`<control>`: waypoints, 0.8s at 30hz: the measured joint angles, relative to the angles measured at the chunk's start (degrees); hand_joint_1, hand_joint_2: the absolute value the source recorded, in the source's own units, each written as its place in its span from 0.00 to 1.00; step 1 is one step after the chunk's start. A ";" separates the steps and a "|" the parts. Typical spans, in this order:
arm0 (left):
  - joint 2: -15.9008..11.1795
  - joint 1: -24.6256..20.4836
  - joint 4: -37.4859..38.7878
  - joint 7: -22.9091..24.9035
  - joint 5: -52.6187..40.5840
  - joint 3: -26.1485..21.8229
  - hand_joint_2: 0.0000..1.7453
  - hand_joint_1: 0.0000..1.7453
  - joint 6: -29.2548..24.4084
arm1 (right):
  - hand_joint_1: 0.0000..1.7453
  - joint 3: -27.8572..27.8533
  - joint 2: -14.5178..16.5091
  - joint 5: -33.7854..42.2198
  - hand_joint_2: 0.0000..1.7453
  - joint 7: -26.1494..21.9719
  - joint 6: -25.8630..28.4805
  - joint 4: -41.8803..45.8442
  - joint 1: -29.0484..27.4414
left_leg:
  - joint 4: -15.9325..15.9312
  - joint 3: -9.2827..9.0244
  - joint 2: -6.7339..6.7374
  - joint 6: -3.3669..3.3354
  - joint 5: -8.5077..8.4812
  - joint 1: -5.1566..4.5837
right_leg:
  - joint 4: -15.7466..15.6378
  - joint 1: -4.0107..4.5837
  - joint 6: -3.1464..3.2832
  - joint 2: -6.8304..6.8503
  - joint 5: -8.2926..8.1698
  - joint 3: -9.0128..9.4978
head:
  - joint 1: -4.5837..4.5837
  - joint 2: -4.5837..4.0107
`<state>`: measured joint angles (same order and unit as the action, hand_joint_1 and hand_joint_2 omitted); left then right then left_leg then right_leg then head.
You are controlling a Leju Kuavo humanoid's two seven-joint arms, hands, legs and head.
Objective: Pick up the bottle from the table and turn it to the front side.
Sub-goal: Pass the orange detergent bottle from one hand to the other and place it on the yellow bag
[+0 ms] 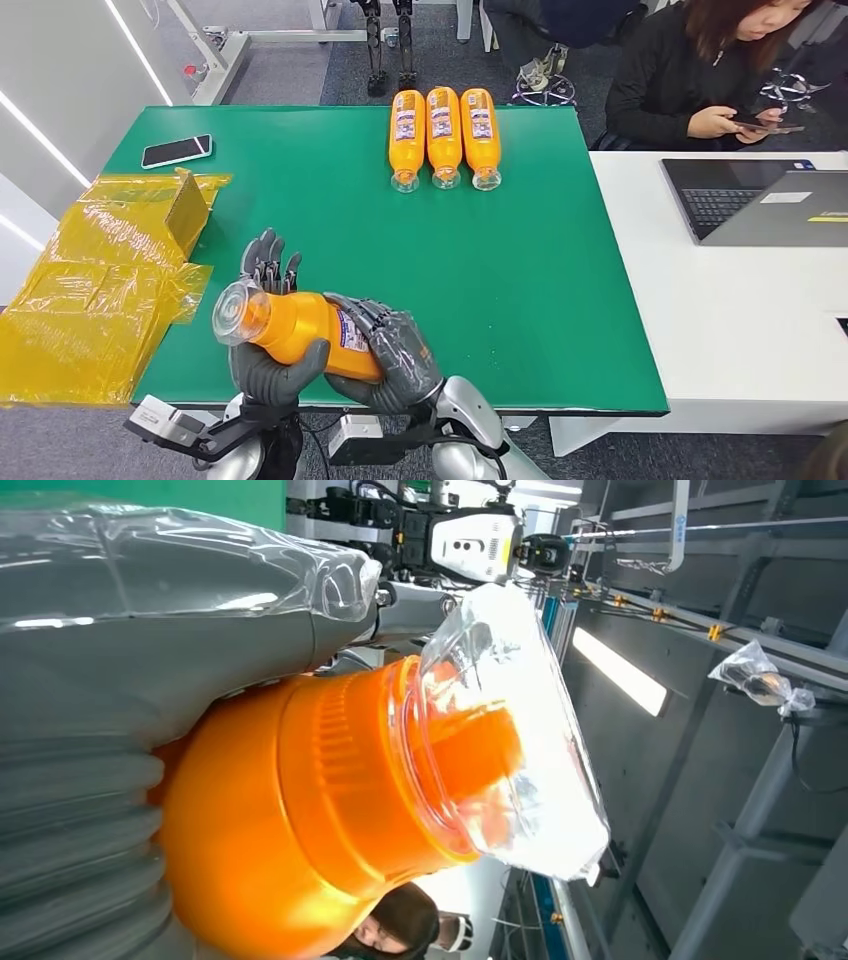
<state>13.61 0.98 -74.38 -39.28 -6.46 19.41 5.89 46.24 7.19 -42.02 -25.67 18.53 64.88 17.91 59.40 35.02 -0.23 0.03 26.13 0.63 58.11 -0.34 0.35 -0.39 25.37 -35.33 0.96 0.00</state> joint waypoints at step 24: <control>0.01 -0.08 0.00 0.00 1.45 -2.05 1.00 1.00 0.93 | 1.00 1.21 0.68 1.66 1.00 -0.03 -1.02 -4.40 2.80 | 0.00 0.00 0.01 0.00 0.00 0.00 | 0.00 0.00 0.00 0.00 0.00 -0.01 | 0.00 0.00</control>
<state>13.62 0.90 -74.38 -39.28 -5.01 17.35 6.82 47.45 7.87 -40.36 -25.70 17.51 60.48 20.72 59.40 35.02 -0.22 0.03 26.13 0.63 58.10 -0.34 0.35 -0.39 25.38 -35.34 0.96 0.00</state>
